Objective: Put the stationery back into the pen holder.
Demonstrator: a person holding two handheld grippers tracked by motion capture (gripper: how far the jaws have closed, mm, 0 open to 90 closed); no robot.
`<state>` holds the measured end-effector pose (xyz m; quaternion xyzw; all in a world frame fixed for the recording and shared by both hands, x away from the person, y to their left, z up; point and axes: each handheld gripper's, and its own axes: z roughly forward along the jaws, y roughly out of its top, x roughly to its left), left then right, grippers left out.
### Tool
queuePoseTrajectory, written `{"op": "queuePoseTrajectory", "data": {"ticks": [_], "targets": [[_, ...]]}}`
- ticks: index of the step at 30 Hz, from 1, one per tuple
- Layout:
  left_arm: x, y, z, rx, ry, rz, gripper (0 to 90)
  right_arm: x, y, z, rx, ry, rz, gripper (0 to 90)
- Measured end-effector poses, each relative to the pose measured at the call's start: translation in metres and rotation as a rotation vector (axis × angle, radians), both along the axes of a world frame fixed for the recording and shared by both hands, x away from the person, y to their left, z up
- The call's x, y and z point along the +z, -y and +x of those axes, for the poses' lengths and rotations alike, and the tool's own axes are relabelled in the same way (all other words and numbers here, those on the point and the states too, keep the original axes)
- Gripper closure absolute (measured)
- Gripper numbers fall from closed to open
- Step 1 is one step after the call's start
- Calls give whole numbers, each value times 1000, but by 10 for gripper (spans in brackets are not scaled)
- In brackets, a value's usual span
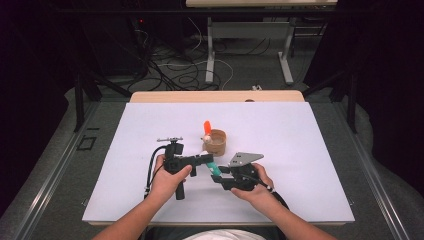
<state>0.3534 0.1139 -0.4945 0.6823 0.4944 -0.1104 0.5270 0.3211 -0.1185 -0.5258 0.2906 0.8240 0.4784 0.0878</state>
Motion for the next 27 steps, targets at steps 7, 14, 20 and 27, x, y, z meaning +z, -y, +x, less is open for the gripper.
{"op": "queuePoseTrajectory", "data": {"ticks": [7,14,20,27], "targets": [[2,-1,0,8,32,39,648,-3,3,2,-5,-19,-21,461],[5,0,0,13,70,75,647,-6,12,7,-4,-70,-71,385],[10,0,0,2,114,121,647,0,24,12,-79,-62,-98,365],[19,8,0,-15,184,185,647,3,42,23,-177,-131,-162,193]]}}
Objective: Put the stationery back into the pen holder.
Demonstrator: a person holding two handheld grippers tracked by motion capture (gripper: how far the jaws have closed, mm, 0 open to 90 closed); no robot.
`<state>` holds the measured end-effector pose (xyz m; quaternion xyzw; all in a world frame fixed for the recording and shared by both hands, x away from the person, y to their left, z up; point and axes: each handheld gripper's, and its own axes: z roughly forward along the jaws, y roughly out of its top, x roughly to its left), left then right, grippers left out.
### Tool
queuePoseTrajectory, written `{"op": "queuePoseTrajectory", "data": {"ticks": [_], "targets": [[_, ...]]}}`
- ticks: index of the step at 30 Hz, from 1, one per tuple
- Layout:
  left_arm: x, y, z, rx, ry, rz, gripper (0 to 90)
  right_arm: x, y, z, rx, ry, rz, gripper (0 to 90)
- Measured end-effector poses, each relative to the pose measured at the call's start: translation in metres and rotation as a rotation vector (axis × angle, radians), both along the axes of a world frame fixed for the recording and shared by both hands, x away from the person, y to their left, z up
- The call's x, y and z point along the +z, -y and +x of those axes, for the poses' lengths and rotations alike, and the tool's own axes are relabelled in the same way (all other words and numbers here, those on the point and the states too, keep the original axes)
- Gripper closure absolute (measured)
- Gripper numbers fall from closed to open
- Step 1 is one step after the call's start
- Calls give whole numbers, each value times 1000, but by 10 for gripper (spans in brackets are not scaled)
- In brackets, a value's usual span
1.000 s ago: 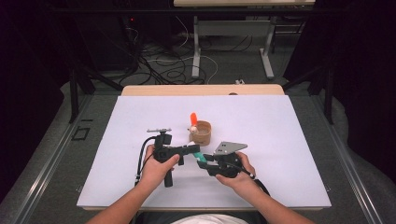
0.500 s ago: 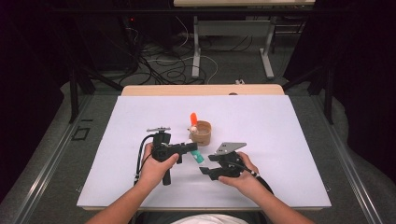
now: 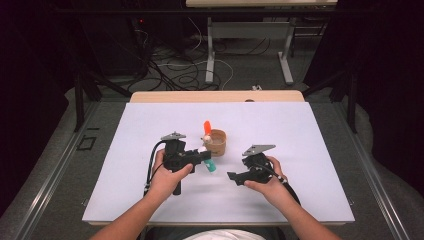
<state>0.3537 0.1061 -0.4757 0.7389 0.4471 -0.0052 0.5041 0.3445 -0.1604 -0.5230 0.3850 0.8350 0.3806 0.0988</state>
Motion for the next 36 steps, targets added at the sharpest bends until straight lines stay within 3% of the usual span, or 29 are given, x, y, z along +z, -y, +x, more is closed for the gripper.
{"op": "queuePoseTrajectory", "data": {"ticks": [5,8,13,21,25,27,36], "targets": [[9,9,2,-11,32,30,647,3,7,7,-51,-33,-50,117],[15,13,4,-20,55,54,647,1,10,10,-84,-9,-42,0],[26,19,10,-11,92,76,647,-1,16,11,-127,17,-47,0],[42,28,21,11,138,110,647,-2,23,15,-175,3,-5,0],[48,33,28,22,155,117,647,-3,25,16,-170,-4,-2,0],[50,35,31,20,175,143,646,-4,26,16,-169,-6,1,0],[47,45,45,55,206,180,647,-6,25,16,-162,-12,8,0]]}}
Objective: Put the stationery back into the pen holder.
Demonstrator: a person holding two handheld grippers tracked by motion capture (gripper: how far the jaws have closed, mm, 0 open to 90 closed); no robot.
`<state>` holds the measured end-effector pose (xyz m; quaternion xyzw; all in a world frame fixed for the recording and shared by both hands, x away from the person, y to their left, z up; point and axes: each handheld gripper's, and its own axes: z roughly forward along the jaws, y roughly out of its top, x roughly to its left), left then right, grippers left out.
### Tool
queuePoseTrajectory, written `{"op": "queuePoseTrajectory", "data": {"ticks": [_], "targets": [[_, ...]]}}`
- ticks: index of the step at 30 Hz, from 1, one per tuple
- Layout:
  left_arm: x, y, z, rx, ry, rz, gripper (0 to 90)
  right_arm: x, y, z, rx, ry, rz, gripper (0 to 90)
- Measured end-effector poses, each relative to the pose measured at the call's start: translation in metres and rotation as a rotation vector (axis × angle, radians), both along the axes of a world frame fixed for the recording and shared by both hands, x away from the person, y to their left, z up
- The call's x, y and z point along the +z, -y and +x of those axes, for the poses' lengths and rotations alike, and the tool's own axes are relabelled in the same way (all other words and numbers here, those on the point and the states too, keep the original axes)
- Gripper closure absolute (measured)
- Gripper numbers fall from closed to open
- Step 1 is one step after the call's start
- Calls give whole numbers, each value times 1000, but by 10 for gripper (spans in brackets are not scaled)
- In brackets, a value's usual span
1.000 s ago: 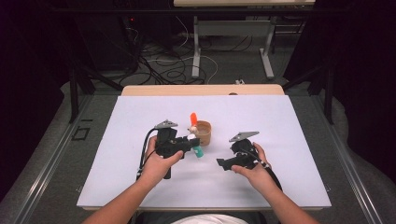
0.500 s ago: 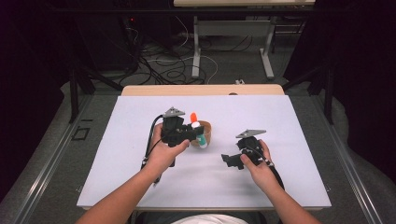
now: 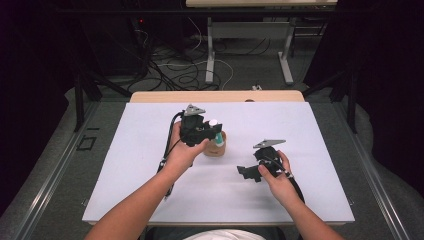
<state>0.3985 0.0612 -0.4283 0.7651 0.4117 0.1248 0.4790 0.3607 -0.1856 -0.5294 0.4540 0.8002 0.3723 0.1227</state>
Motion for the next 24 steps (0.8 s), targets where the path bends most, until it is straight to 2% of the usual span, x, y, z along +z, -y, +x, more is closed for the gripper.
{"op": "queuePoseTrajectory", "data": {"ticks": [13,24], "targets": [[-11,8,16,63,24,52,647,-2,-1,0,9,-22,5,0],[-21,18,25,79,35,85,647,-4,-1,0,13,-29,12,0]]}}
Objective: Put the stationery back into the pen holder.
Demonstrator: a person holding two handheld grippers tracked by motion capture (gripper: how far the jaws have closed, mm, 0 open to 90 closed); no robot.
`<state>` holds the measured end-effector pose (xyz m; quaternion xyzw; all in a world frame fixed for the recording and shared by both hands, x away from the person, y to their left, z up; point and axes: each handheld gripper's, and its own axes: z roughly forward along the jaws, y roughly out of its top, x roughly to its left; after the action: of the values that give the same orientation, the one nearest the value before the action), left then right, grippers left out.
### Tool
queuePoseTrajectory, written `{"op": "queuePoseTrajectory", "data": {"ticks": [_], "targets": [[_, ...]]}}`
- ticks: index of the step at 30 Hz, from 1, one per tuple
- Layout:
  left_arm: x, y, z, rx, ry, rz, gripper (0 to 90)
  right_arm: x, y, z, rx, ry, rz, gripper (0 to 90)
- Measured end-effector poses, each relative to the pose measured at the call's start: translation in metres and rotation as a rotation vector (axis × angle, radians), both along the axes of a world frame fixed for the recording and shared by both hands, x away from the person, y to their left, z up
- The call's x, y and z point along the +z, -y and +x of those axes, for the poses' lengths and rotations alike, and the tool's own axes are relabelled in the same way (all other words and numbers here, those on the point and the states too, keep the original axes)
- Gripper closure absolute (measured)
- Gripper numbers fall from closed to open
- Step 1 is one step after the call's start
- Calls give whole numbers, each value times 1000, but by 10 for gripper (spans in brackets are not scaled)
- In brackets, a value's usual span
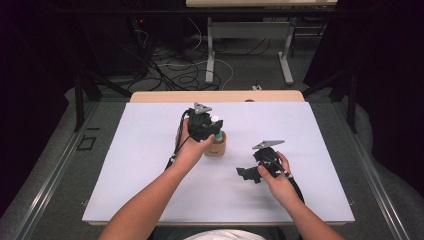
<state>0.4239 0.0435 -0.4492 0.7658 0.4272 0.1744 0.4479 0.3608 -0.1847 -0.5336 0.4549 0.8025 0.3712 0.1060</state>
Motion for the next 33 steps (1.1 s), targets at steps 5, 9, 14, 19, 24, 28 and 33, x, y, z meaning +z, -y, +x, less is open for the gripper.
{"op": "queuePoseTrajectory", "data": {"ticks": [5,9,14,19,24,28,33], "targets": [[-5,7,3,3,4,6,646,0,0,0,0,-2,2,0],[-9,10,5,6,-10,33,647,0,0,0,4,0,0,0],[-14,12,9,19,-10,43,646,-3,-1,1,-2,4,30,0],[-19,14,11,22,-19,54,646,-1,0,0,-1,-15,9,0],[-26,16,12,16,-37,77,646,-2,1,1,6,0,9,0],[-29,17,13,20,-35,82,646,-1,1,0,8,-11,2,0],[-32,20,13,19,-37,81,645,-2,0,0,10,-17,11,0]]}}
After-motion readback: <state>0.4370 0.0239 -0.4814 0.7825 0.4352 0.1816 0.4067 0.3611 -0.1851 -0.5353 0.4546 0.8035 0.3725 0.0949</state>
